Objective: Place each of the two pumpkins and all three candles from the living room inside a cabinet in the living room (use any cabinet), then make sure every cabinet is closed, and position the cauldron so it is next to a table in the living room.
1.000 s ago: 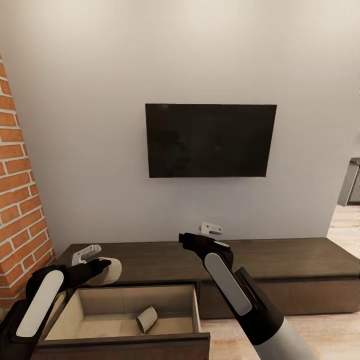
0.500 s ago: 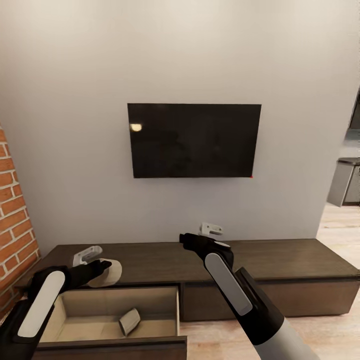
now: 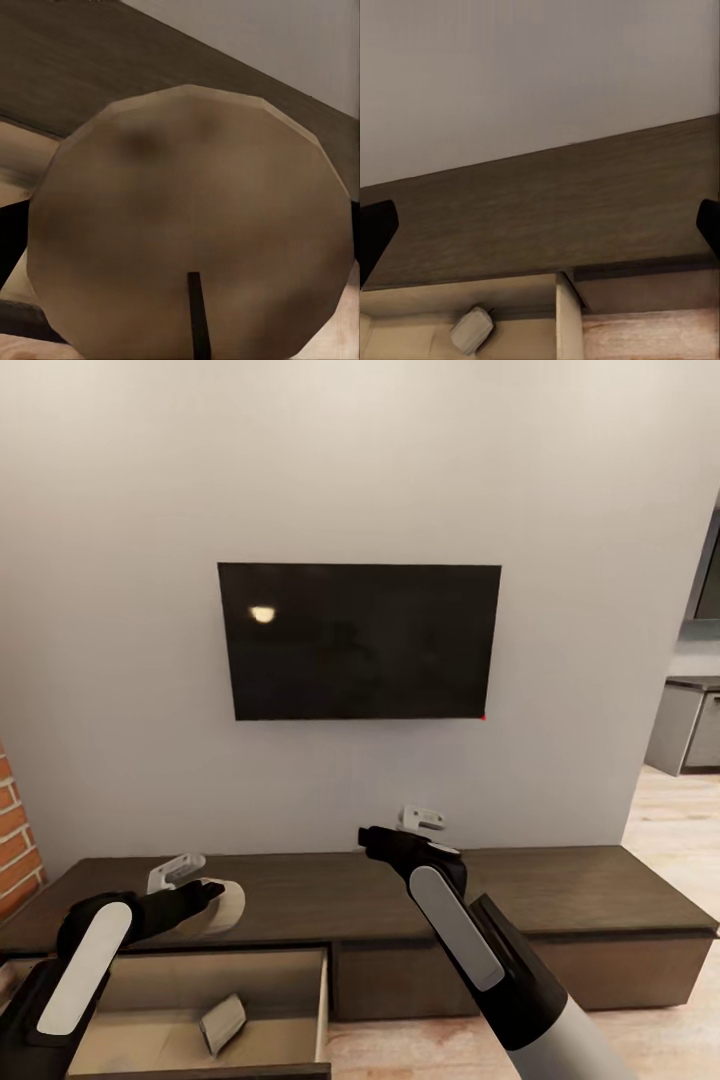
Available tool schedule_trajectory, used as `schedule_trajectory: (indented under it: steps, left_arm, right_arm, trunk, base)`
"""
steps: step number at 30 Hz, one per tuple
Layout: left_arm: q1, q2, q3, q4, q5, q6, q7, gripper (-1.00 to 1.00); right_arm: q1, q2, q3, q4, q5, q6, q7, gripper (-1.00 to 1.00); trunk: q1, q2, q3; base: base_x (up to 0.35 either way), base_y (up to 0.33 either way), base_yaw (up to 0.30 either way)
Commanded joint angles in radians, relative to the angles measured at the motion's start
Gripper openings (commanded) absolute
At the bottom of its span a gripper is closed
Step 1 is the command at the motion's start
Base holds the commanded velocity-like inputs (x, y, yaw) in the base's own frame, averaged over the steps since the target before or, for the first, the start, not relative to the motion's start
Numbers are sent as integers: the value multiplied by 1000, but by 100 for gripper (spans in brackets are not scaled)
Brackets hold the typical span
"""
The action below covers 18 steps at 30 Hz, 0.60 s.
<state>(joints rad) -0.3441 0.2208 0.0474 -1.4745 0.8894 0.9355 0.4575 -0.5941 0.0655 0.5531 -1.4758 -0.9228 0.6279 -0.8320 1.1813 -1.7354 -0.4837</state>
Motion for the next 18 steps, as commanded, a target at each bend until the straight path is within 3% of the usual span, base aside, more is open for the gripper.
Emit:
schedule_trajectory:
  steps: [1,13,18]
  left_arm:
    - [-1,0,0,-1,14,2,9,-100]
    - [-1,0,0,-1,15,-2,2,-100]
    - [-1,0,0,-1,16,-3,1,-100]
  right_arm:
    - [-1,1,1,-1,-7,3,-9,100]
    - [-1,-1,1,0,-7,3,-9,100]
    - [-1,-1,1,-1,-8,3,-9,100]
  trunk:
    - [0,-1,-1]
    - [0,-1,-1]
    - [20,-36,-17]
  base:
    - [221,-201,0]
    - [31,-29,0]
    - [0,0,0]
